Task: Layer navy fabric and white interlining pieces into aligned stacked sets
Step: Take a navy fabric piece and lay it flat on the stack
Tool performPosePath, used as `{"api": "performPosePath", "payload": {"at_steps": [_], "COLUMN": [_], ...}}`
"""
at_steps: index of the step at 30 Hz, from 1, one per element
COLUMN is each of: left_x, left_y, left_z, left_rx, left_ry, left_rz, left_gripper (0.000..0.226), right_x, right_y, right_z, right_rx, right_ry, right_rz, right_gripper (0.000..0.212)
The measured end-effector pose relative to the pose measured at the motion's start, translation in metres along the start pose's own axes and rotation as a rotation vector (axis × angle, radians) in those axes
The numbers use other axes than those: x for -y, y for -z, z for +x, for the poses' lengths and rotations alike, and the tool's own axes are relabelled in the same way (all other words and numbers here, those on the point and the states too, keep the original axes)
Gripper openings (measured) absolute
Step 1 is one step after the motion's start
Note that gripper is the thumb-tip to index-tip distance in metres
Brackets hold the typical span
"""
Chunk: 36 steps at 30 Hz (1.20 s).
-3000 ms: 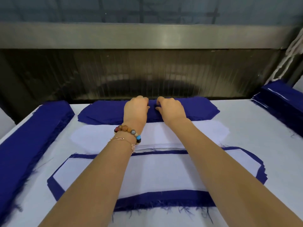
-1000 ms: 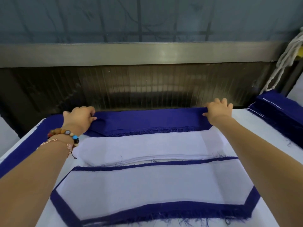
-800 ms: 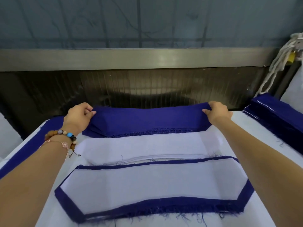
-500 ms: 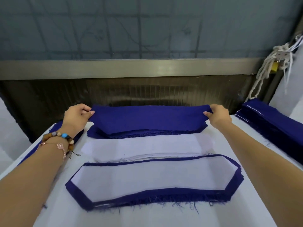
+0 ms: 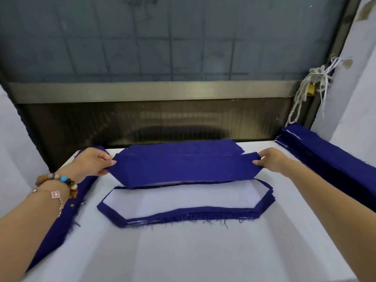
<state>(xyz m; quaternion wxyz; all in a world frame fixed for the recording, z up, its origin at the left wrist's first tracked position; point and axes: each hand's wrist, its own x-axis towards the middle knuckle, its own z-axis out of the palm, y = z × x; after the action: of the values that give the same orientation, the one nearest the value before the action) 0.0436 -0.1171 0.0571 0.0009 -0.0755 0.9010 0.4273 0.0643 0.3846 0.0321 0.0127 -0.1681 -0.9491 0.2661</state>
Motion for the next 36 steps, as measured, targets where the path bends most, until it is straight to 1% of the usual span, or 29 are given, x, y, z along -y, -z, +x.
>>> {"api": "performPosePath", "payload": {"at_steps": [6, 9, 11, 14, 17, 20, 21, 24, 27, 30, 34, 36], "left_x": [0.020, 0.030, 0.034, 0.040, 0.045, 0.045, 0.044, 0.042, 0.043, 0.044, 0.049, 0.054], "left_y": [-0.003, -0.007, -0.013, -0.022, -0.023, -0.022, -0.022, -0.023, -0.022, -0.015, -0.009, -0.009], "left_z": [-0.022, -0.028, -0.030, -0.032, -0.033, -0.035, -0.037, -0.042, -0.043, -0.041, -0.039, -0.038], "left_rx": [0.099, 0.115, 0.117, 0.119, 0.093, 0.079, 0.083, 0.106, 0.070, 0.037, 0.044, 0.072], "left_ry": [0.089, 0.105, 0.097, 0.075, 0.055, 0.028, 0.024, -0.016, -0.056, -0.046, -0.046, -0.054], "left_rz": [0.012, 0.044, 0.103, 0.183, 0.175, 0.121, 0.115, 0.174, 0.176, 0.133, 0.145, 0.164], "left_gripper": [0.009, 0.011, 0.009, 0.008, 0.010, 0.022, 0.023, 0.016, 0.018, 0.018, 0.020, 0.019], "right_x": [-0.018, -0.026, -0.029, -0.030, -0.032, -0.033, -0.033, -0.032, -0.030, -0.029, -0.029, -0.031], "right_y": [-0.006, -0.013, -0.017, -0.020, -0.019, -0.019, -0.020, -0.021, -0.021, -0.019, -0.020, -0.023], "right_z": [-0.030, -0.040, -0.043, -0.045, -0.046, -0.050, -0.052, -0.056, -0.060, -0.061, -0.066, -0.070], "right_rx": [0.092, 0.111, 0.107, 0.095, 0.081, 0.051, 0.045, 0.032, 0.026, 0.023, 0.061, 0.073], "right_ry": [0.018, 0.031, 0.030, 0.017, 0.011, 0.015, 0.020, 0.045, 0.052, 0.051, 0.050, 0.053], "right_rz": [-0.045, -0.061, -0.050, -0.037, -0.014, 0.032, 0.044, 0.076, 0.135, 0.188, 0.193, 0.179], "right_gripper": [0.029, 0.024, 0.020, 0.020, 0.022, 0.032, 0.034, 0.024, 0.020, 0.017, 0.014, 0.013]}}
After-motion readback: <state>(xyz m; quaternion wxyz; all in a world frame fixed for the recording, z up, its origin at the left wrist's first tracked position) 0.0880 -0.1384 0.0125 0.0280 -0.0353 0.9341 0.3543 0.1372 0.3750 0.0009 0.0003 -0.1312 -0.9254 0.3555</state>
